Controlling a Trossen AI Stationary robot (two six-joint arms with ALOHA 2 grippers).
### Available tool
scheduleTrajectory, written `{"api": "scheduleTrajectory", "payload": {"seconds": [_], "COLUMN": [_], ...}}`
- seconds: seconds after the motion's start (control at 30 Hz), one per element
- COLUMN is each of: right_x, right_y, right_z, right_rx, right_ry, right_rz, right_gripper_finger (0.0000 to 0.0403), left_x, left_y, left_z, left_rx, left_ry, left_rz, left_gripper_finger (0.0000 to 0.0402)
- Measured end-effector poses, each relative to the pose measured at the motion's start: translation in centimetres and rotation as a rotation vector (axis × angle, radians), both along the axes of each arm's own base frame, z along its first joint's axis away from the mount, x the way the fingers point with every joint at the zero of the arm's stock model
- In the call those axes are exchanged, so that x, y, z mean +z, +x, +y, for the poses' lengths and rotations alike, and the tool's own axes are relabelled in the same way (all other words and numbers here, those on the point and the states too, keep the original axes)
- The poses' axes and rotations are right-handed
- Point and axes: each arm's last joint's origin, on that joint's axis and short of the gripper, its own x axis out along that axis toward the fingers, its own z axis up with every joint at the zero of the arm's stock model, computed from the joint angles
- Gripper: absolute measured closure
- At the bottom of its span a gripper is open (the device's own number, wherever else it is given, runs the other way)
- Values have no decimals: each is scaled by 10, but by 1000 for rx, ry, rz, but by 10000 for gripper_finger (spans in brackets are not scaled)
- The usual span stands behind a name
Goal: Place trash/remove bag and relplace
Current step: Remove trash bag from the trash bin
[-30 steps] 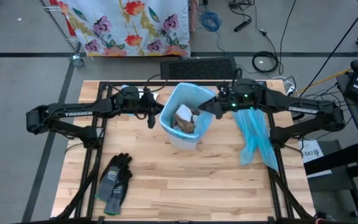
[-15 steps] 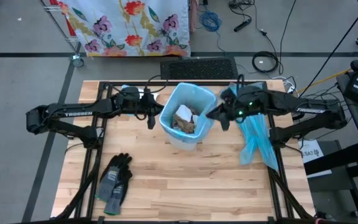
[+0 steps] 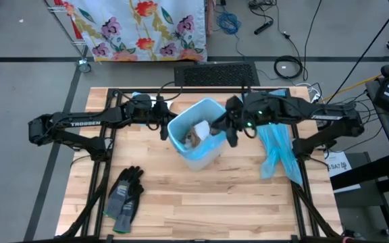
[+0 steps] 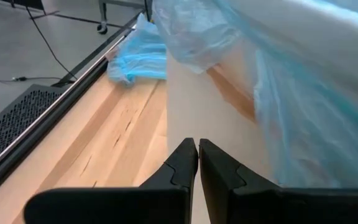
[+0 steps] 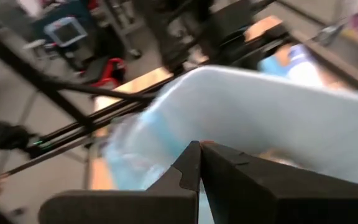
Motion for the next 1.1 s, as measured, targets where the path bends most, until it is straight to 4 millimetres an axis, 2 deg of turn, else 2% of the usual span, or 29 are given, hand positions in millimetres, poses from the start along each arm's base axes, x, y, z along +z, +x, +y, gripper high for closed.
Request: {"api": "scheduleTrajectory", "payload": {"seconds": [0.2, 0.4, 0.63, 0.73, 0.93, 1.1], "right_x": [-1, 6, 30, 44, 60, 62], "right_y": [14, 11, 3, 0, -4, -8], "right_z": [-22, -35, -41, -39, -28, -25], "right_rx": [-128, -309, -439, -401, -106, -159], "right_ry": [-107, -261, -425, -421, -237, -219], "right_rz": [25, 47, 25, -22, -122, -87], "right_gripper_finger": [403, 403, 403, 403, 403, 403], "left_x": [0, 0, 0, 0, 0, 1], "left_y": [1, 2, 2, 2, 2, 2], "left_z": [-3, -7, -7, -7, -7, -7], "left_rx": [-12, -28, -29, -29, -29, -29], "left_ry": [-2, -2, -2, -1, 0, 1], "left_rz": [0, -1, -2, -3, -4, -6], "left_gripper_finger": [378, 378, 378, 378, 378, 378]}}
